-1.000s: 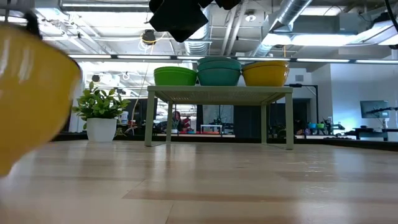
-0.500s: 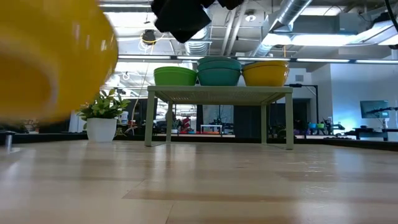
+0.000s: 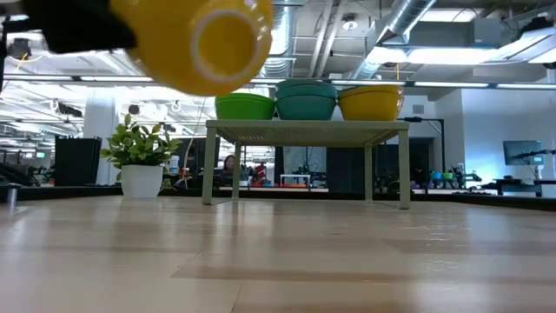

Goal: Pick & Place Mini bowls
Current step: Stack the yellow bowl on top of the yellow bowl on the shelf

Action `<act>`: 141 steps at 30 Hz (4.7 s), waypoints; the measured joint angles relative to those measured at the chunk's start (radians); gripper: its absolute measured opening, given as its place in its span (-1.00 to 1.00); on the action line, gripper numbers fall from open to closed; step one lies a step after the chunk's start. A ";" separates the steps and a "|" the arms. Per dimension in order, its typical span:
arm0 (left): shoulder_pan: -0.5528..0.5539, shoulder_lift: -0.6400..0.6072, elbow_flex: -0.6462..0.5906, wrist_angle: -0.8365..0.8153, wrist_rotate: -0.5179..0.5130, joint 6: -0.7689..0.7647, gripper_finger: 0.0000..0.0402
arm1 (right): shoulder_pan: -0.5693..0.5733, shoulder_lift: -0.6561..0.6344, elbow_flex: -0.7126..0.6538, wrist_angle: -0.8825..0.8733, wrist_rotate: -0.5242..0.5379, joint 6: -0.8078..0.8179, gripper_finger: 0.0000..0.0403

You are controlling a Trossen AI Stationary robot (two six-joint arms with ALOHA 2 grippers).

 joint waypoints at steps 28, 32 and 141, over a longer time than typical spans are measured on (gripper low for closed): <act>0.265 0.063 0.064 -0.022 0.375 0.176 -0.93 | -0.161 0.008 -0.210 0.400 -0.212 -0.371 -0.04; 0.265 0.048 0.064 -0.012 0.381 0.177 -0.92 | -0.165 0.067 -0.209 0.430 -0.224 -0.379 -0.04; 0.295 -0.104 0.064 0.147 0.132 0.104 -0.42 | -0.479 -0.164 -0.158 -0.274 0.495 0.083 -0.82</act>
